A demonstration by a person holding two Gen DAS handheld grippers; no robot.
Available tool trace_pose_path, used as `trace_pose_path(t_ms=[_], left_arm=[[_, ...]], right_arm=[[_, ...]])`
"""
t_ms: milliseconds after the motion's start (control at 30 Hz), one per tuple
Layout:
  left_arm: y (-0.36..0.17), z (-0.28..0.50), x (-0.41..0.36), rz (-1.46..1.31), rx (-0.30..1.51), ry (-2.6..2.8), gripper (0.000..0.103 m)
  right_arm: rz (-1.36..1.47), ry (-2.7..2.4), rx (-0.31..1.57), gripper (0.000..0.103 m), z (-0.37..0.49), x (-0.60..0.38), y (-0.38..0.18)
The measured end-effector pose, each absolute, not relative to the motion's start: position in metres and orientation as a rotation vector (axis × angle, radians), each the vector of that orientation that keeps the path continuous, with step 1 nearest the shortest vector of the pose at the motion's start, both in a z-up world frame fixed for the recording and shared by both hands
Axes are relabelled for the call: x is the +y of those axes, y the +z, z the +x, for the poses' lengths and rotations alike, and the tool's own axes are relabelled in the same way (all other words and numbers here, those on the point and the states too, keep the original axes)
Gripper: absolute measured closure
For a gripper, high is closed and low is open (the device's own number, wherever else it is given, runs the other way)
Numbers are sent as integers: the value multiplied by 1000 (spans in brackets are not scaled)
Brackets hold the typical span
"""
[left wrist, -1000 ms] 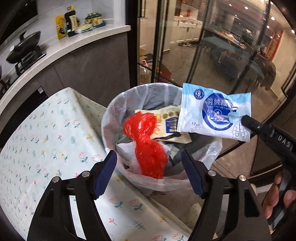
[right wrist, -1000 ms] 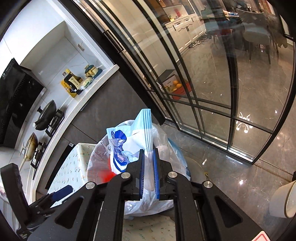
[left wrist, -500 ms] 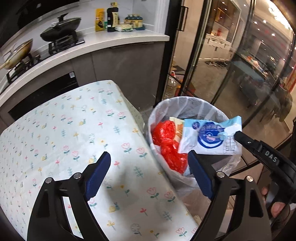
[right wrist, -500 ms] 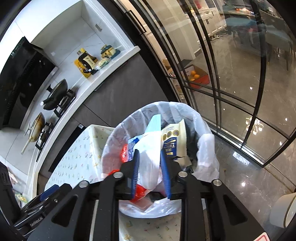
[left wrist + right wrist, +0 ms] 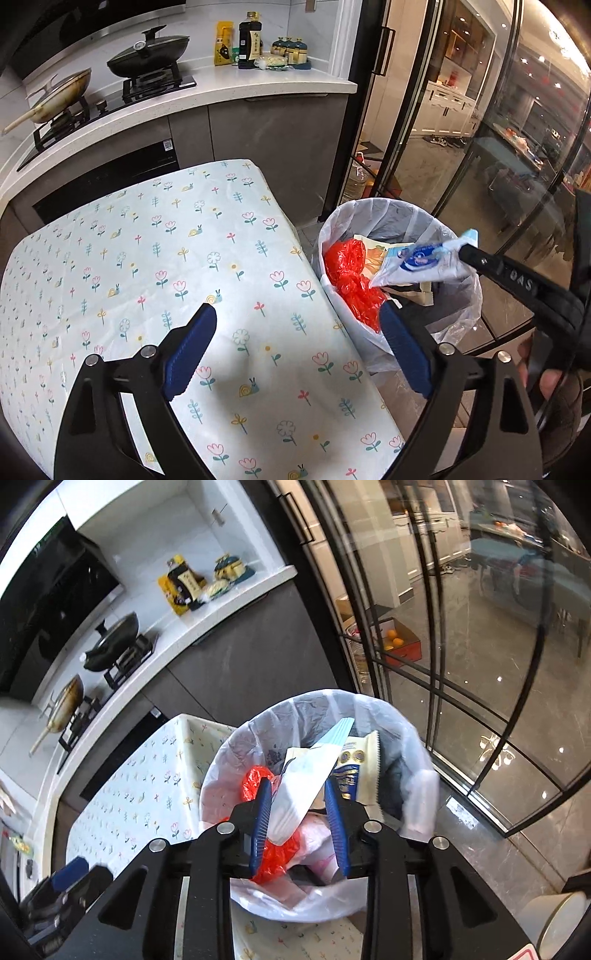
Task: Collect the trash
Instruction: 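Open both grippers to drop the bag and wipes into the bin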
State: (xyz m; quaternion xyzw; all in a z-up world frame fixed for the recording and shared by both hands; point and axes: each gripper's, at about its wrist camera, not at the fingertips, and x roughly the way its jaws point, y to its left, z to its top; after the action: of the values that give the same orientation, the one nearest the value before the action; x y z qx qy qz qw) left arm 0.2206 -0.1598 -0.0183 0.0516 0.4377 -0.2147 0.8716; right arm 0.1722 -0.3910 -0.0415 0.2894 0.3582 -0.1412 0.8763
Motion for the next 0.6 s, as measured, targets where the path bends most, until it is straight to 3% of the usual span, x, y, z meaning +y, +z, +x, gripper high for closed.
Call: trace_pose_path(t_ms=[600], left_arm=[[-15,212,-139,60,930,-424,17]], right_arm=[[537,-231,675,64,171,-367,5]])
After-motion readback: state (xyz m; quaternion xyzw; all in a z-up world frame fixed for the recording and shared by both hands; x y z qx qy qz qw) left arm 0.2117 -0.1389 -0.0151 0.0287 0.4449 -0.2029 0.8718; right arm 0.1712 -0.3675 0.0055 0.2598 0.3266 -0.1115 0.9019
